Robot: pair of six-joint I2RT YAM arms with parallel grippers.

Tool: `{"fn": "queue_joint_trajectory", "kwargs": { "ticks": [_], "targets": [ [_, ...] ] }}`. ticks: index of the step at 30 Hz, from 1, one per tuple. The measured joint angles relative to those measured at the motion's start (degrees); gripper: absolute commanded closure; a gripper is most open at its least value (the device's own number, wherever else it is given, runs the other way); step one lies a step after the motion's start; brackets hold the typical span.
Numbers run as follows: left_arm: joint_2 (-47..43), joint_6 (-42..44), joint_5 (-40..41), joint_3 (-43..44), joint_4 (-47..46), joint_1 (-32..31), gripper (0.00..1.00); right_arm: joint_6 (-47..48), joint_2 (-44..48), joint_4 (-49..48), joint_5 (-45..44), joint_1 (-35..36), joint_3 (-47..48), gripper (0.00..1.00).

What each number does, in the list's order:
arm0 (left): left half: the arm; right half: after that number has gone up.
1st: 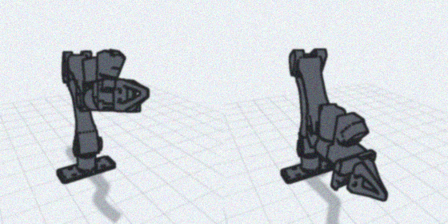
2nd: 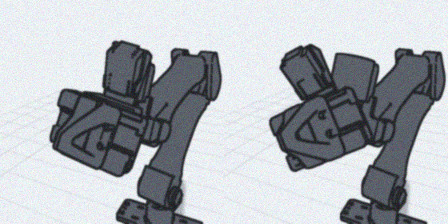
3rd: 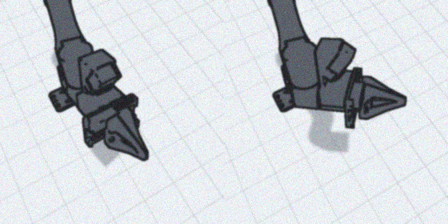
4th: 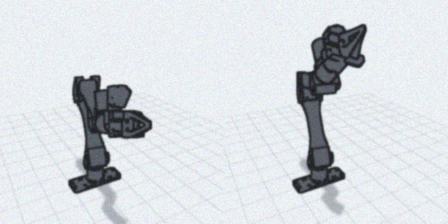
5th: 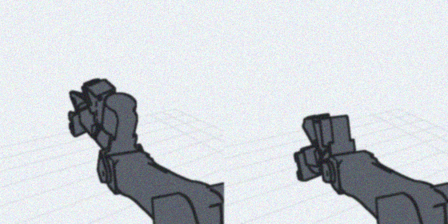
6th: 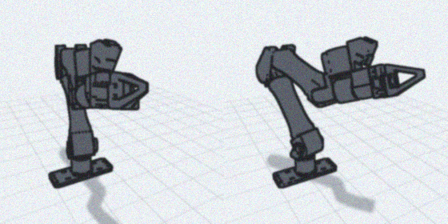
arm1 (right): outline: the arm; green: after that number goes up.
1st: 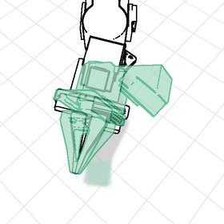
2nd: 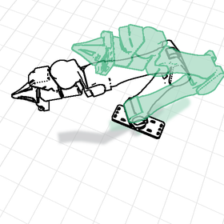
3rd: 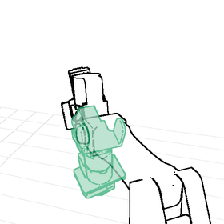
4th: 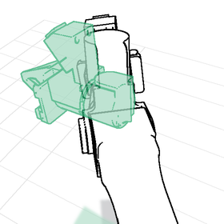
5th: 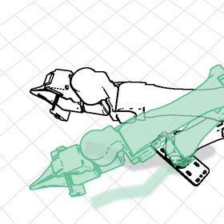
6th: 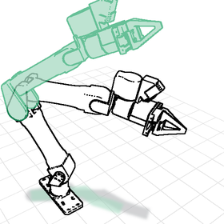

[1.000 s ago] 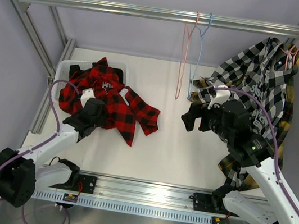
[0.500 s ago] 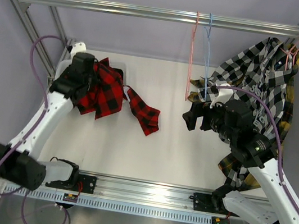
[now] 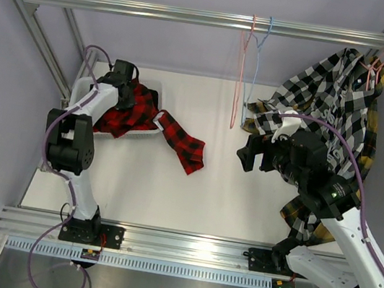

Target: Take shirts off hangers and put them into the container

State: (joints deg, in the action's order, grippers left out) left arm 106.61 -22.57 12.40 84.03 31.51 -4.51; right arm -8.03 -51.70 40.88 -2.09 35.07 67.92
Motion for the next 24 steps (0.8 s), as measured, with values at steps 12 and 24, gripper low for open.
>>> {"fn": "queue_joint_trajectory", "kwargs": {
  "ticks": [12,24],
  "targets": [
    [4.55,-1.29,-4.76,-2.16,-1.99,1.60,0.47,0.22,-0.33,0.55,0.11,0.00,0.00,0.00],
    [-14.14,-1.22,-1.38,-4.57,5.33,1.81,0.01,0.50,-3.69,0.55,0.28,0.00,0.94,0.01]
  ]
}}
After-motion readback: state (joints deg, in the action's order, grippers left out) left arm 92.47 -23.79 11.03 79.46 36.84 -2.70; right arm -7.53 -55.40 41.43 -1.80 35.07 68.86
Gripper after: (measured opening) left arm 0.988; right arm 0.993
